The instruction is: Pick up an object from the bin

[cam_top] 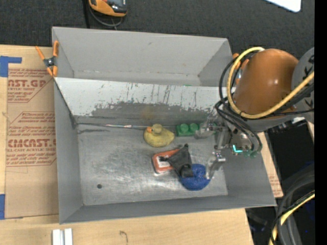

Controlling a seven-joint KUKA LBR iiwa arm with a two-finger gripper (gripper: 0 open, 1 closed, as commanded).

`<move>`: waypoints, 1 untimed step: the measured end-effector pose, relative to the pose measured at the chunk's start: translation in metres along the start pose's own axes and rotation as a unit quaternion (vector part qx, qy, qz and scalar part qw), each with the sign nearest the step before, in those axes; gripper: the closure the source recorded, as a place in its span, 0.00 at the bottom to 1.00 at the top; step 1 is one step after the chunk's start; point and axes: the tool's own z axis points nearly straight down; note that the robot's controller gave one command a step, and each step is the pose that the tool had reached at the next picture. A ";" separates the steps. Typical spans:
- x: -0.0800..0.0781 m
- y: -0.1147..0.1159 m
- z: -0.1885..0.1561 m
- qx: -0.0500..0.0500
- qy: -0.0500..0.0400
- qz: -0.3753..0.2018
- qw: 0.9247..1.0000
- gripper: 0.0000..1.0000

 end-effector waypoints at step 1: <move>-0.002 0.000 -0.003 0.000 -0.003 0.000 1.000 1.00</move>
Offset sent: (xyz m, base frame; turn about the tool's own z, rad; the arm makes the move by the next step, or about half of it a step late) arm 0.0000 0.0000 0.0000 0.0000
